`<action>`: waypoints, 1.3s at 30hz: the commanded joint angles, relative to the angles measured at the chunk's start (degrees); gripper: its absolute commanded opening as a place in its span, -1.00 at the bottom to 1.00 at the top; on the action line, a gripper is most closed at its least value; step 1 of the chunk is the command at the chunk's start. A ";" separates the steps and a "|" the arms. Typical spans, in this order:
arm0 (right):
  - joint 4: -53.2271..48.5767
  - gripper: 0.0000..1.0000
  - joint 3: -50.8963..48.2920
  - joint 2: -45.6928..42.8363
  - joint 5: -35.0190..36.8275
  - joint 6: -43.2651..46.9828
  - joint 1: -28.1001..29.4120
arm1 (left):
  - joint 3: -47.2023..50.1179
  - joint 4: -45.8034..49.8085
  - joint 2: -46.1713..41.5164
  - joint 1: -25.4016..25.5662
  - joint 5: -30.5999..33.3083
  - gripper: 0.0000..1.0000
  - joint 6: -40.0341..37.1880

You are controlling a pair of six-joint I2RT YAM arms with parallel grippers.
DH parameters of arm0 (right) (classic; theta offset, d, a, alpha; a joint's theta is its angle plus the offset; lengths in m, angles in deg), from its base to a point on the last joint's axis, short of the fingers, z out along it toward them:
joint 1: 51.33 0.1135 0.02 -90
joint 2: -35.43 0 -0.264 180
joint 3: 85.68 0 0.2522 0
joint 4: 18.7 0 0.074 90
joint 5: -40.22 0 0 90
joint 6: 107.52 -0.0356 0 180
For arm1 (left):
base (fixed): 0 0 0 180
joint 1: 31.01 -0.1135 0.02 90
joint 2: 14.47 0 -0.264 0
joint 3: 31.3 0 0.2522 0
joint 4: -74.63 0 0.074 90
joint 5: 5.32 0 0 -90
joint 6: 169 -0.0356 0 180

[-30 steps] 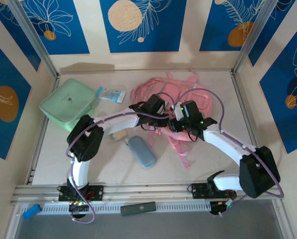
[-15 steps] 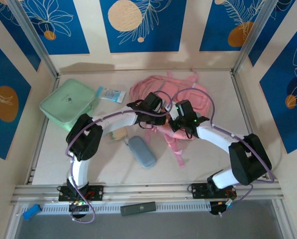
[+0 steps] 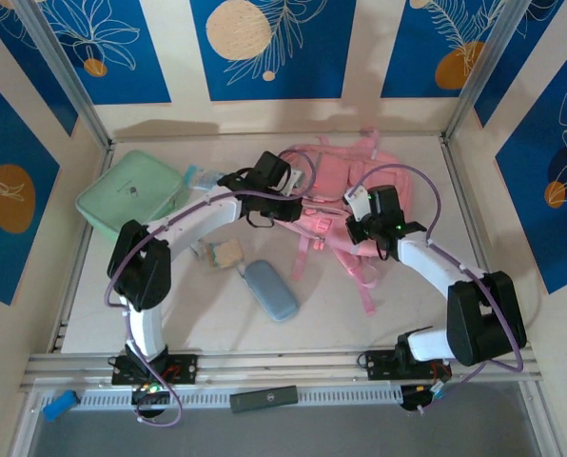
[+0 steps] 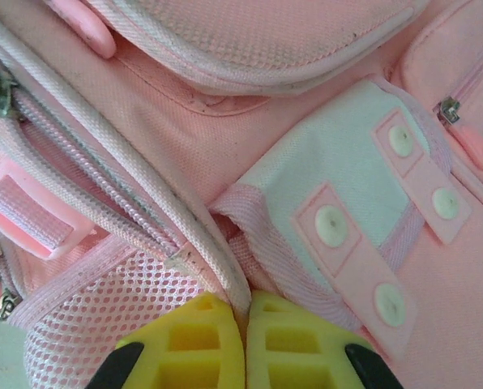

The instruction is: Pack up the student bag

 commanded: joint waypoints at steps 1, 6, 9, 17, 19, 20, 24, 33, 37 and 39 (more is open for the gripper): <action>1.74 -1.00 0.95 -2.68 0.20 -4.35 0.56 | -1.15 1.62 1.75 -0.01 -6.23 -1.00 -3.99; -7.54 -0.94 5.50 -3.25 -4.98 -15.38 -0.57 | 2.57 -4.90 0.46 0.32 -5.83 -1.00 -3.89; -7.49 -0.88 3.79 -5.46 -7.89 -16.68 -0.28 | 1.81 -6.86 0.42 0.32 -5.54 -1.00 -9.14; -16.54 -0.45 7.82 -7.71 -11.23 -27.67 -0.53 | -4.52 -2.01 5.35 -4.68 -7.82 -0.29 -15.64; -18.19 -0.32 8.14 -7.78 -11.25 -31.53 1.10 | -5.17 -3.81 6.30 -5.69 -6.82 -0.22 -13.19; -19.44 -0.30 8.38 -7.82 -10.62 -33.83 2.23 | -5.26 -5.05 6.59 -6.45 -5.00 -0.21 -10.81; -23.46 -0.13 7.59 -9.10 -8.44 -47.95 5.91 | -6.75 -8.77 9.38 -11.24 -1.80 -0.08 1.53; -19.87 0.21 1.65 -4.77 -11.35 -62.10 4.34 | -11.53 -15.60 20.19 -14.26 -9.31 0.05 17.15; -19.33 0.24 1.85 -2.33 -11.67 -60.36 0.79 | -6.57 -22.00 20.34 -13.13 -11.96 -0.14 20.73; -17.49 0.24 2.20 -0.90 -13.06 -58.98 -2.02 | -3.93 -25.37 20.08 -11.69 -15.03 -0.29 22.70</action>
